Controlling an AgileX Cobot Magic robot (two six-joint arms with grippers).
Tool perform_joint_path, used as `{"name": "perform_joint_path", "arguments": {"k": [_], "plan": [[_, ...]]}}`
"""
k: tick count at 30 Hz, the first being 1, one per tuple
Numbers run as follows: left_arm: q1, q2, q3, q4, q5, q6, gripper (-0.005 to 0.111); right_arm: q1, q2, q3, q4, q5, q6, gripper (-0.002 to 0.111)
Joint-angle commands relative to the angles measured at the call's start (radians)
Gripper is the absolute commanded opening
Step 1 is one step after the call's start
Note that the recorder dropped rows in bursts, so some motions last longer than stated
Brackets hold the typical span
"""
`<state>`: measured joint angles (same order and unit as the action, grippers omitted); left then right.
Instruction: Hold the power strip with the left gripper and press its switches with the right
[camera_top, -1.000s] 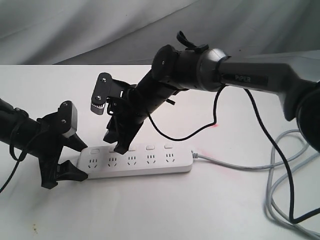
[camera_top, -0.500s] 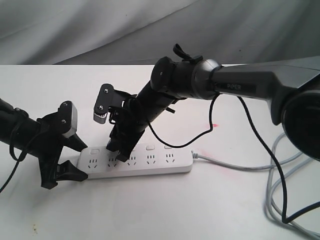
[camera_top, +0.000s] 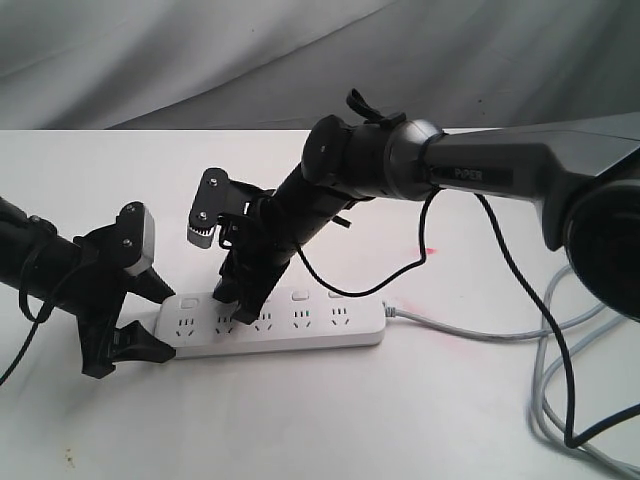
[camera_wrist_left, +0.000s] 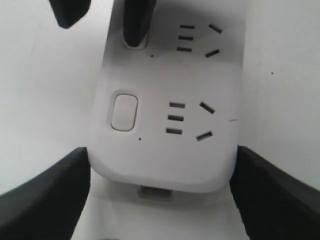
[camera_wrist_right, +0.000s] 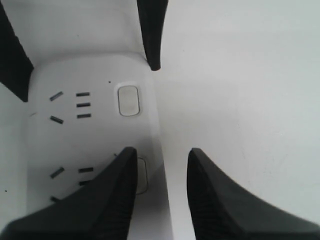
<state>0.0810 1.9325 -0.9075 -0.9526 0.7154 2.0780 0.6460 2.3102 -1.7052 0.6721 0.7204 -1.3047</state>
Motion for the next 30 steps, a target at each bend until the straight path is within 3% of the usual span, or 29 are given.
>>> {"name": "perform_joint_path", "arguments": {"k": [1, 30], "plan": [[0.001, 0.000, -0.005, -0.003, 0.015, -0.001, 0.061, -0.007, 0.025, 0.011, -0.041, -0.006, 0.001, 0.032], [0.001, 0.000, -0.005, -0.003, 0.015, -0.001, 0.061, -0.005, 0.041, 0.039, -0.039, 0.007, 0.001, 0.032]]}}
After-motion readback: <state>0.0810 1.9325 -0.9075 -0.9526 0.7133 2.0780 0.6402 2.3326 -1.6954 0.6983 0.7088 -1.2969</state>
